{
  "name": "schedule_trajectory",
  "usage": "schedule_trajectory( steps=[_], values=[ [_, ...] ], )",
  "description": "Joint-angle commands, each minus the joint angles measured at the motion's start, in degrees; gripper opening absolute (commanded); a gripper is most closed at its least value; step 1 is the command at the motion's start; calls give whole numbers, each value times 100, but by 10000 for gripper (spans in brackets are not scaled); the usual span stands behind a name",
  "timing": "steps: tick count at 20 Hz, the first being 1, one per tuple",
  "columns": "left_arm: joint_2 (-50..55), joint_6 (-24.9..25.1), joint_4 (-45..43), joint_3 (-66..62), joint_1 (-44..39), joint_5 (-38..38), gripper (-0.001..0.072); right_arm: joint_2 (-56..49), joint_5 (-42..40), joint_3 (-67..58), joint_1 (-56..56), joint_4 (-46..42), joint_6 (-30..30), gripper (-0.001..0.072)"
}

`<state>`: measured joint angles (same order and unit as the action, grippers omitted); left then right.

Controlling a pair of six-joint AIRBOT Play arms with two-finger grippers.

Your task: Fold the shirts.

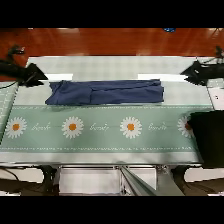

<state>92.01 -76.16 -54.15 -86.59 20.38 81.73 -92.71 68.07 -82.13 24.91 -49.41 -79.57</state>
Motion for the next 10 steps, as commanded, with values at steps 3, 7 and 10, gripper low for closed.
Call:
schedule_trajectory(
  steps=[3,7,10],
  values=[
    [-2809,828,367,2907,201,-1394,507,1086,-1604,2144,538,63,-157,418],
    [-4157,942,761,4586,107,-2059,508,540,-1432,2601,289,1504,782,423],
    [-4229,946,772,4660,98,-1873,508,85,-1261,2599,92,2238,964,423]
  ],
)
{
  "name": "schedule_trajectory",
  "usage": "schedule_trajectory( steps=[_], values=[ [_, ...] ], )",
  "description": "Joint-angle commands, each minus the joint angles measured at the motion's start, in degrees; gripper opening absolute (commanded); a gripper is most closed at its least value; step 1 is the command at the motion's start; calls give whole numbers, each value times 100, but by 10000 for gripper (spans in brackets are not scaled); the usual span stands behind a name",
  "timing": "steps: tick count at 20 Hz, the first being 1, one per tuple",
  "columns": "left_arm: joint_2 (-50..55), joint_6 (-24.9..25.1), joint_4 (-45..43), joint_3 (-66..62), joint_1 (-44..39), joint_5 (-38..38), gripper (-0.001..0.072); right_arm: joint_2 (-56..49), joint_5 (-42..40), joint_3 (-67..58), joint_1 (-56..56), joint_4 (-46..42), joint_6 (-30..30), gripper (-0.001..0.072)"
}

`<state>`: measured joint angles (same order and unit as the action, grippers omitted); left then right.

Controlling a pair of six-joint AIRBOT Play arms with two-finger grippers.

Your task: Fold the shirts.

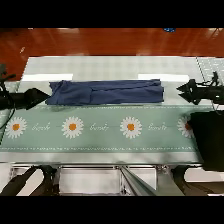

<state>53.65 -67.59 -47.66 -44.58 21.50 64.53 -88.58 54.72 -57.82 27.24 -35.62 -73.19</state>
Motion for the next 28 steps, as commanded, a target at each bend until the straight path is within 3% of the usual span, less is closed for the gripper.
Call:
schedule_trajectory(
  steps=[1,16,17,18,19,22,23,24,25,28],
  values=[
    [-387,90,122,452,-13,-160,508,-452,85,168,-186,999,326,423],
    [-385,92,278,448,-17,11,508,-1663,160,-1222,-1419,844,-315,403],
    [-385,92,328,448,-24,7,508,-1668,155,-1279,-1493,765,-332,376],
    [-385,92,345,448,-39,7,508,-1665,184,-1349,-1539,684,-321,241],
    [-382,94,356,448,-61,7,508,-1665,258,-1438,-1558,632,-216,57],
    [-382,94,380,446,-87,7,504,-1478,566,-1663,-1517,516,-42,27],
    [-382,98,382,437,-122,7,442,-1270,588,-1661,-1473,343,-44,27],
    [-372,173,420,435,-170,26,141,-1038,667,-1661,-1436,98,-44,27],
    [-352,404,570,435,-282,15,16,-772,774,-1661,-1399,-219,-57,27],
    [-175,861,1412,431,-938,-203,17,240,1180,-1508,-1322,-1117,-219,27]
  ],
)
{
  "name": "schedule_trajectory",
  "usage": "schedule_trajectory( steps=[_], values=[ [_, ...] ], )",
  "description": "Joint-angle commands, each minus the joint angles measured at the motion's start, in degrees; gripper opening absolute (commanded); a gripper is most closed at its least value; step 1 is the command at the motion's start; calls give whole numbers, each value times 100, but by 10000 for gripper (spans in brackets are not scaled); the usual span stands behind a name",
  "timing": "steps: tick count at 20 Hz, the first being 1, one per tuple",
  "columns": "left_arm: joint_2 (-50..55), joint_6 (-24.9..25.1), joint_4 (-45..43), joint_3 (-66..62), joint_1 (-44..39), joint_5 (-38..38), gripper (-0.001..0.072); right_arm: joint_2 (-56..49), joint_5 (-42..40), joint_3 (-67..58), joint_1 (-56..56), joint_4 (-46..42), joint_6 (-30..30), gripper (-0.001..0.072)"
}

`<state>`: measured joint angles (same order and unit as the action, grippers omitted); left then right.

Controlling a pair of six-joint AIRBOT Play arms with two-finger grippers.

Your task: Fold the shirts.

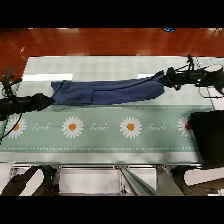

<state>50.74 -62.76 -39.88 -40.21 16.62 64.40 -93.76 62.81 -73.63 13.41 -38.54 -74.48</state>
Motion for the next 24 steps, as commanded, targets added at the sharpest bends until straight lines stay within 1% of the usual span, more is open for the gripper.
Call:
schedule_trajectory(
  steps=[1,3,5,6,7,9,11,13,15,16,18,20,22,24],
  values=[
    [205,376,774,-22,-846,-518,17,1158,494,223,76,-953,-98,27],
    [455,376,796,-203,-1794,-1213,17,2011,608,603,83,-1154,-173,27],
    [870,334,796,-544,-2850,-2076,17,2900,855,984,81,-1202,-317,27],
    [1185,138,793,-802,-3368,-2490,17,3331,955,1147,81,-1196,-428,27],
    [1578,-4,789,-1119,-3797,-2649,17,3775,1051,1309,76,-1130,-503,27],
    [2610,-7,730,-2009,-4509,-2450,17,4520,1150,1530,76,-1078,-756,27],
    [3648,-125,730,-3029,-5023,-1943,17,5062,1233,1578,76,-1032,-968,27],
    [4417,-175,734,-3849,-5510,-1746,17,5436,1222,1578,76,-789,-988,27],
    [4946,-632,734,-4339,-5956,-1716,17,5624,1255,1578,76,-793,-1084,27],
    [5141,-811,737,-4483,-6192,-1718,17,5637,1314,1578,76,-787,-1088,27],
    [5390,-807,739,-4612,-6596,-1725,17,5635,1357,1578,76,-791,-1088,27],
    [5512,-807,739,-4649,-6804,-1727,17,5628,1346,1578,76,-793,-1086,27],
    [5488,-809,739,-4658,-6741,-1711,17,5598,1335,1578,76,-815,-1086,27],
    [5324,-1196,739,-4673,-6319,-1464,18,5554,1375,1578,76,-817,-1086,27]
  ],
)
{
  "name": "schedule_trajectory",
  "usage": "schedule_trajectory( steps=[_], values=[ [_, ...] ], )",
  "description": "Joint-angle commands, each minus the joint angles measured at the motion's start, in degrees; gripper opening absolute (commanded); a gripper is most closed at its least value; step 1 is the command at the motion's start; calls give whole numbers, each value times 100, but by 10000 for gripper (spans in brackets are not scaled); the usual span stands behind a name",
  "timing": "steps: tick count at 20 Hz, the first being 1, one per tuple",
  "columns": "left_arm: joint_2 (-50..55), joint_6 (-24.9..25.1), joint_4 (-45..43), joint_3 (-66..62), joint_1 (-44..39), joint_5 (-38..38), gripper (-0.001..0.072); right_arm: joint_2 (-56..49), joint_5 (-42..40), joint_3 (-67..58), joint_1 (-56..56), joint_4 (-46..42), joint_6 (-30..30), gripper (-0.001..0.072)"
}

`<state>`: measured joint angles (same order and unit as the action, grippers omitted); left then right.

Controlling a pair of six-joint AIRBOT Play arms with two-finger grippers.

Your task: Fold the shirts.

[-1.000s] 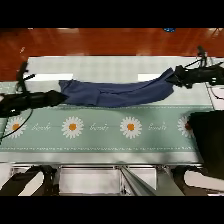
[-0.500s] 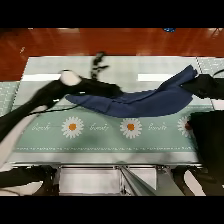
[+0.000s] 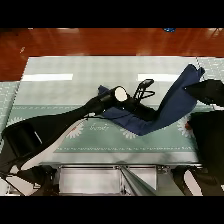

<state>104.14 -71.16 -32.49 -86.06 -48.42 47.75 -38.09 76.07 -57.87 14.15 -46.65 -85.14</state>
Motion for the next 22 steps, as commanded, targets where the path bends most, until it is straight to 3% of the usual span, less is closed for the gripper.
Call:
schedule_trajectory(
  steps=[1,3,6,10,13,17,22],
  values=[
    [-168,-350,-15,-76,527,492,18,-48,26,2,2,-13,-20,27],
    [-656,-350,-271,197,1252,872,18,-192,-28,2,0,94,-11,27],
    [-2026,-81,-378,1427,2411,800,18,-625,-525,2,-592,245,20,27],
    [-4050,267,-380,2964,3842,817,18,-1902,-2140,-114,-2210,568,151,27],
    [-5012,470,-398,3593,4629,1058,18,-3265,-2861,-693,-3069,756,341,27],
    [-5421,468,-398,4022,4874,1193,18,-4953,-2918,-1768,-3593,1010,337,27],
    [-5383,470,-396,4072,4793,1231,18,-5978,-2905,-2629,-3790,1375,286,27]
  ],
)
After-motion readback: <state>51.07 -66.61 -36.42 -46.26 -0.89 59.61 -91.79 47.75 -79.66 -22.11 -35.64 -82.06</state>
